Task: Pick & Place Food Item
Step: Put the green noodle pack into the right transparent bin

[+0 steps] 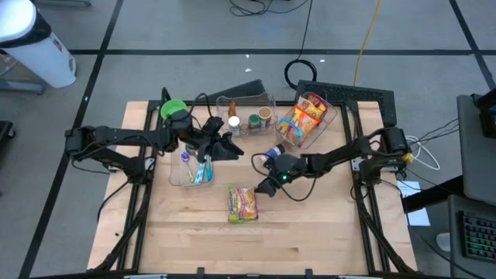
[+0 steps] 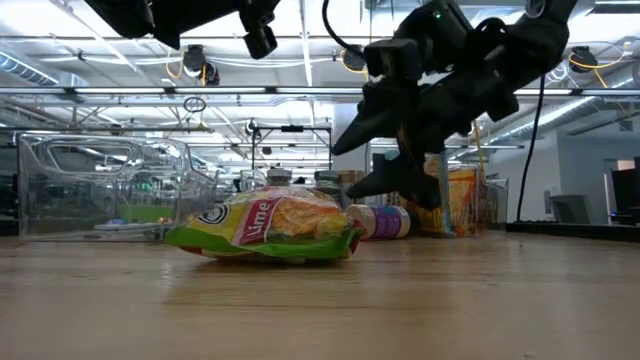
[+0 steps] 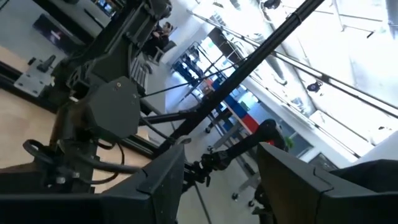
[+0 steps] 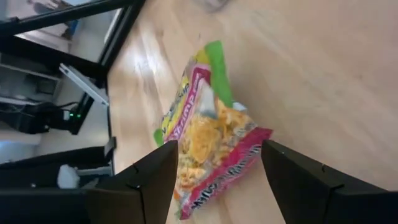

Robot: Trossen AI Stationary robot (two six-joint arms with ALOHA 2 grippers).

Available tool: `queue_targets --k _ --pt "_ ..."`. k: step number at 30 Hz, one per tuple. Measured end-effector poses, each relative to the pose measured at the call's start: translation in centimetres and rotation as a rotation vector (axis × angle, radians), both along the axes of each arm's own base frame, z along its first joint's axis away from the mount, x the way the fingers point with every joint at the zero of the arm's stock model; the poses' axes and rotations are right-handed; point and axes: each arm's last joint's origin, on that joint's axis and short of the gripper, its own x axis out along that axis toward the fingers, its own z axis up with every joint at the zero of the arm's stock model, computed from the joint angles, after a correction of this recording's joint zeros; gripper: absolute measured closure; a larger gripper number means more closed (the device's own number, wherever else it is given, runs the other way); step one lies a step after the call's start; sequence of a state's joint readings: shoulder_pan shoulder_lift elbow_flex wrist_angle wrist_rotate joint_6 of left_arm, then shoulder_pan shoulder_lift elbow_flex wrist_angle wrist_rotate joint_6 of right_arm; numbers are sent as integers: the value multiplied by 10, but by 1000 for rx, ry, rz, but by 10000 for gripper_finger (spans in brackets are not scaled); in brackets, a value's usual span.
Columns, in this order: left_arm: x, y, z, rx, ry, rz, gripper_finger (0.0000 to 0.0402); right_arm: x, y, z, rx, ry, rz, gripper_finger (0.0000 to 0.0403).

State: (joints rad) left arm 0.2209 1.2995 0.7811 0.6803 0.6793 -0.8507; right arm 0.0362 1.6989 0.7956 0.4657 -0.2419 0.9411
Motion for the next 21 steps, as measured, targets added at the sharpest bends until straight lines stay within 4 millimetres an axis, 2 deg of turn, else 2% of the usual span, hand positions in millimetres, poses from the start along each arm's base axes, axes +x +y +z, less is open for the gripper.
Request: queue_targets --k 11,16,21 --pt "-1 3 0 -18 16 -15 192 9 -4 -31 34 44 -41 179" --pt "-1 3 -1 -20 19 -25 192 9 -6 -33 32 49 -45 181" --pt "-1 3 -1 -30 26 -29 192 9 -6 -33 25 42 -40 222"
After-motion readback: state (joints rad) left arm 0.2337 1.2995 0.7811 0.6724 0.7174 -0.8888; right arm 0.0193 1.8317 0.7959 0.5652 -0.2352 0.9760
